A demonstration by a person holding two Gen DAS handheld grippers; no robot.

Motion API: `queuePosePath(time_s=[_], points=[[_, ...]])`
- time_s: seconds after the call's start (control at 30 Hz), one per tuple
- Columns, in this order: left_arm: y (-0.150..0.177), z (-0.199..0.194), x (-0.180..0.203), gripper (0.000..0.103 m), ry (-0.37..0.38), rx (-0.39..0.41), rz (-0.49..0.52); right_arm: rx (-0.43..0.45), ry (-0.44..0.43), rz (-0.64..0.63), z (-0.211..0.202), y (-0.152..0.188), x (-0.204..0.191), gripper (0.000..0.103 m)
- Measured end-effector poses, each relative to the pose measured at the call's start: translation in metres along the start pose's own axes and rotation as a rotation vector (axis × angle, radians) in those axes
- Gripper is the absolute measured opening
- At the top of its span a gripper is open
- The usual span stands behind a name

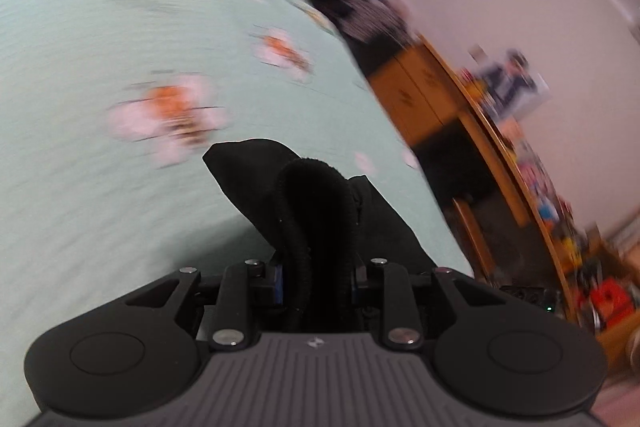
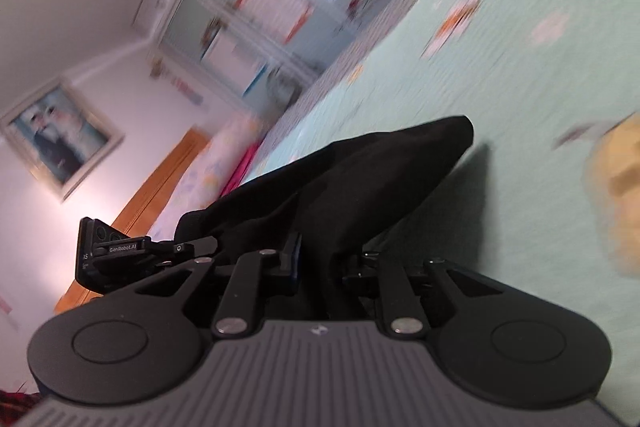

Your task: Fold clothes

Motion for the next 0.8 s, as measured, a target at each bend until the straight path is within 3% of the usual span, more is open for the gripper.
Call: queuePosePath(time_s=[0.2, 0.37, 0.6, 0.63, 0.73, 0.8], points=[[-0.054, 0.130, 0.065, 0.028, 0.082, -0.114, 0.143, 0.197, 0.189, -0.039, -0.067, -0.064, 0.037, 0.019], [-0.072, 0.191, 0.083, 0.028, 0.101, -0.124, 0.162, 0.258, 0.269, -0.064, -0.081, -0.121, 0.073, 0.019], [-0.038, 0.211, 0.048, 0.028, 0.013, -0.121, 0.042, 0.134, 0.278, -0.119, -0.053, -0.179, 0.138, 0.020], [-0.033, 0.214, 0.043, 0.029, 0.000, -0.121, 0.025, 0.098, 0.293, -0.124, -0.045, -0.182, 0.148, 0.020], [-0.013, 0.231, 0.010, 0.031, -0.129, -0.144, -0.016, -0.011, 0.409, -0.148, -0.016, -0.174, 0.183, 0.029], [-0.010, 0.231, -0.002, 0.034, -0.117, -0.139, -0.055, -0.046, 0.454, -0.142, -0.006, -0.169, 0.197, 0.035]])
Point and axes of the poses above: each gripper's, at about its wrist camera, not at the fingertips, and z roughly the way its jaws point, x to its right, y to its underside, the point moved 3 cm from there along z, roughly the way its jaws point, and after that the axes turned 13 degrees about y, right-handed, at the moved point
